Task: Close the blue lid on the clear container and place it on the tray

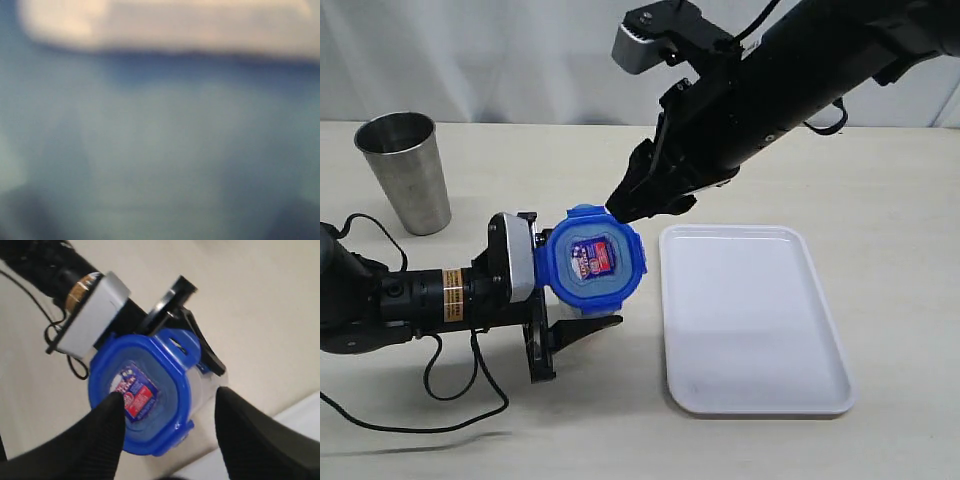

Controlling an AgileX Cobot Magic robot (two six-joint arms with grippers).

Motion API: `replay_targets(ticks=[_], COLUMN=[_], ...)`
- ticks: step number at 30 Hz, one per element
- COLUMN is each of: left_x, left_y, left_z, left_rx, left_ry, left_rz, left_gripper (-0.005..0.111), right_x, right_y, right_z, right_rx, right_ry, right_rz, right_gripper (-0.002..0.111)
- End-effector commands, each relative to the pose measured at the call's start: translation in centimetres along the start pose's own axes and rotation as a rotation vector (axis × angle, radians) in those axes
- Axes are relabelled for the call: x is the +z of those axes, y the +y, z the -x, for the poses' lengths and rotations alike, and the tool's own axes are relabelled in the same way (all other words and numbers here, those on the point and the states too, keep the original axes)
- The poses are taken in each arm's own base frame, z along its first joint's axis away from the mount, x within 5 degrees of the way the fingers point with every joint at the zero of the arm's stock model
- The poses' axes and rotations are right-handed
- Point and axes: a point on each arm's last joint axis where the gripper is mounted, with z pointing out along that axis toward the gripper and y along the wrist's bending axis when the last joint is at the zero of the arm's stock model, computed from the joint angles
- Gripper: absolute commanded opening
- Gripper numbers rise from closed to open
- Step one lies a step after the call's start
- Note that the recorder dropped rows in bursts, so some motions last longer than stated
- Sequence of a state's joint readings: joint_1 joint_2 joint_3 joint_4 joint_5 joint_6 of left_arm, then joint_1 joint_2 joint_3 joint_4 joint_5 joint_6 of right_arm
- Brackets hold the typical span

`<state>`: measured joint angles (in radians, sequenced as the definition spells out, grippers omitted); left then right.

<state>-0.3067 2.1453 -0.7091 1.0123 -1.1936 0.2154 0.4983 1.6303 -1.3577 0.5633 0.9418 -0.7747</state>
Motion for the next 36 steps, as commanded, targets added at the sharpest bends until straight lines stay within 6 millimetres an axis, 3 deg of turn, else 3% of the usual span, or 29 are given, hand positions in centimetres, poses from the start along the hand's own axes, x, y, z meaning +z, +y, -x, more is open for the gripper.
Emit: replay_targets(ticks=[1,5,11,16,23,27,36], left_x=[0.2,0.2,0.2,0.2,0.2,0.2,0.2], left_y=[0.0,0.0,-0.2,-0.2,-0.2,-0.2,-0.2], left_z=[0.3,0.3,0.2,0.3,0.3,0.4,0.4], left_rx=[0.121,0.152,0.156,0.165,0.164,0.164,0.154], left_ry=[-0.024,-0.024,-0.019,-0.023,-0.029,-0.036,-0.036], left_rz=[0.001,0.001,-0.011,-0.02,-0.017,-0.015,-0.015], left_gripper=[0.0,0.0,0.0,0.0,0.0,0.0,0.0], right_x=[-1.3,0.0,2.6,4.0,5.9,6.6,8.6], right_y=[1.5,3.1,3.8,4.1,3.1,3.4,3.1], right_z=[0.6,0.6,1.7,2.8,2.1,2.0,0.9], right_rx=[-0.19,-0.316,-0.462,-0.542,-0.551,-0.551,-0.502], right_ry=[-0.054,0.037,0.223,0.276,0.359,0.352,0.433], right_rz=[0.053,0.022,-0.068,-0.055,-0.065,-0.005,0.057], right_gripper=[0.052,0.052,0.052,0.052,0.051,0.046,0.046])
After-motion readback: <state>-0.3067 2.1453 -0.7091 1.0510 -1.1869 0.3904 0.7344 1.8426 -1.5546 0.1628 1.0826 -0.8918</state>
